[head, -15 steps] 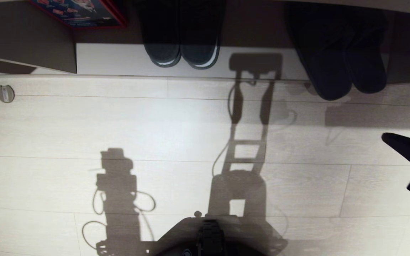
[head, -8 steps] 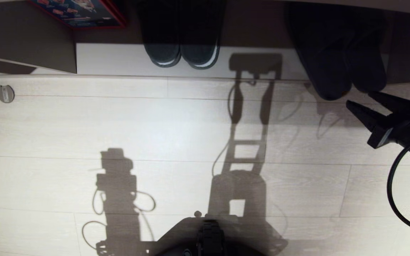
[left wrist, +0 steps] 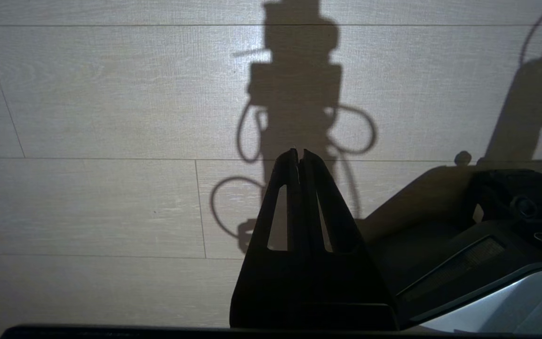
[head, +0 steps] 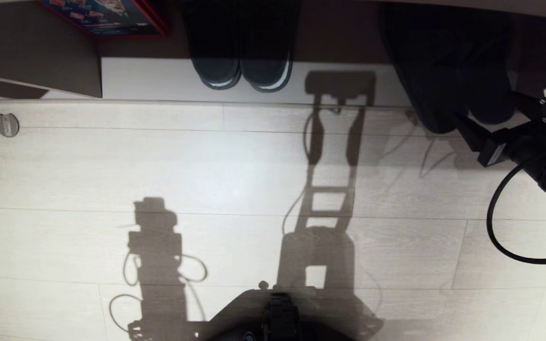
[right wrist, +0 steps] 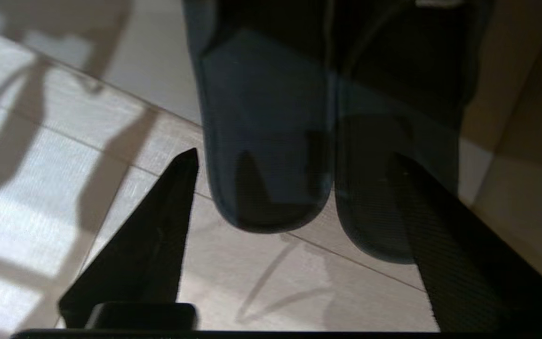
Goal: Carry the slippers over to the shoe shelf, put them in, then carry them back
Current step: Pick up the slippers in the shoe cabinet
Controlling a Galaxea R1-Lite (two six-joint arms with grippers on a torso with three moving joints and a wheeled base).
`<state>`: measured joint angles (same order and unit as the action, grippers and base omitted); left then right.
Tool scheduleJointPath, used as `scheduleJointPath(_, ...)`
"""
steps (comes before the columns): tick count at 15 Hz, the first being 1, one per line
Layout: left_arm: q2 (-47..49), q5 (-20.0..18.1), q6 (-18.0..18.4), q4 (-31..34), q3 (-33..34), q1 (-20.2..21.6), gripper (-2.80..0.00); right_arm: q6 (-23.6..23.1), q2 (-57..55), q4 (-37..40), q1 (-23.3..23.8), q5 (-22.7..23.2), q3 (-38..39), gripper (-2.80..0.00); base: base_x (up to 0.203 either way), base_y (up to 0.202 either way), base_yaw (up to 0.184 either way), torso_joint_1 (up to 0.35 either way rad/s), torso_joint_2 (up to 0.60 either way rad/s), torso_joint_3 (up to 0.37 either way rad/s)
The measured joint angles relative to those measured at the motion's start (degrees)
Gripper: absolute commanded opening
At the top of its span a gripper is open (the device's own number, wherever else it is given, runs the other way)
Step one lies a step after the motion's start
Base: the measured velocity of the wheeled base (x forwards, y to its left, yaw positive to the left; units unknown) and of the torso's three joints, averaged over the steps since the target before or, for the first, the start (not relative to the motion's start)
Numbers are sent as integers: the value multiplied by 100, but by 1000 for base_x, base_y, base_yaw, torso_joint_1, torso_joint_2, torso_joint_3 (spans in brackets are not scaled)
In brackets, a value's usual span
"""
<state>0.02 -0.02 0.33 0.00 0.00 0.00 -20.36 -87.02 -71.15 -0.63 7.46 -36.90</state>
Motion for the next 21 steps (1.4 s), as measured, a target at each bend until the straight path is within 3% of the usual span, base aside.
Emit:
scheduleJointPath(5,0,0,0,0,0,0,-280,395,-571,-890,63,-85,-279,0,0,0,0,0,0,0)
scheduleJointPath(8,0,-2,2,0,0,0,-280,748,-969,-1415,66,-451,-543,0,0,0,0,0,0,0)
scheduleJointPath(14,0,-1,2,0,0,0,-280,1453,-1415,-1529,26,-477,-1175,0,0,0,0,0,0,0)
scheduleJointPath(21,0,-1,1,0,0,0,-280,1750,-2009,-1513,-73,-280,-2241,0,0,0,0,0,0,0)
